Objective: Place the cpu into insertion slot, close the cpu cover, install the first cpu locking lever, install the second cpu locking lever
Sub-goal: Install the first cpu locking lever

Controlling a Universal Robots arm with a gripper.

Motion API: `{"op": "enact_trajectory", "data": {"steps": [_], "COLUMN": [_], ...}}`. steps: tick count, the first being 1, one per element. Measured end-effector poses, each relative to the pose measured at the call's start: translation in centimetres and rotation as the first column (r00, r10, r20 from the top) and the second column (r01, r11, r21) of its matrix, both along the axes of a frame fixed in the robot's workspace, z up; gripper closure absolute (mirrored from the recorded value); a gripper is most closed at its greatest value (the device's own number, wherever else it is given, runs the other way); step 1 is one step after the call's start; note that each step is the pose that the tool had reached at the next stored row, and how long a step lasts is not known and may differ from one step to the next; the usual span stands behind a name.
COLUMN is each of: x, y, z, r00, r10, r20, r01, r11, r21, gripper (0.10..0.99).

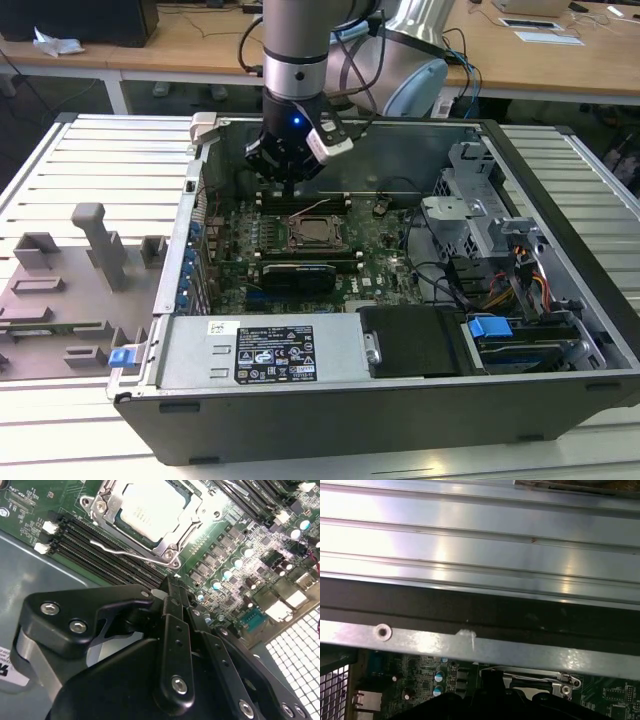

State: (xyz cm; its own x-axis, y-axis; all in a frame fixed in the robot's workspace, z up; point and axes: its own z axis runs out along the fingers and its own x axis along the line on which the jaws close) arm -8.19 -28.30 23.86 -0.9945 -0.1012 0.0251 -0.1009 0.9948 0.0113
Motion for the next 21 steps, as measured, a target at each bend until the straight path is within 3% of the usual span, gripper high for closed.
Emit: {"op": "enact_trajectory", "data": {"steps": [19, 21], "x": [0.0, 0.0], "y": [0.0, 0.0], "z": [-1.95, -2.07], "r00": [0.9999, 0.9995], "r10": [-0.017, -0.033], "r20": [0.0, -0.0004], "r01": [0.017, 0.033], "r11": [0.9999, 0.9994], "r21": [0.0, 0.009], "gripper": [0.98, 0.98]}}
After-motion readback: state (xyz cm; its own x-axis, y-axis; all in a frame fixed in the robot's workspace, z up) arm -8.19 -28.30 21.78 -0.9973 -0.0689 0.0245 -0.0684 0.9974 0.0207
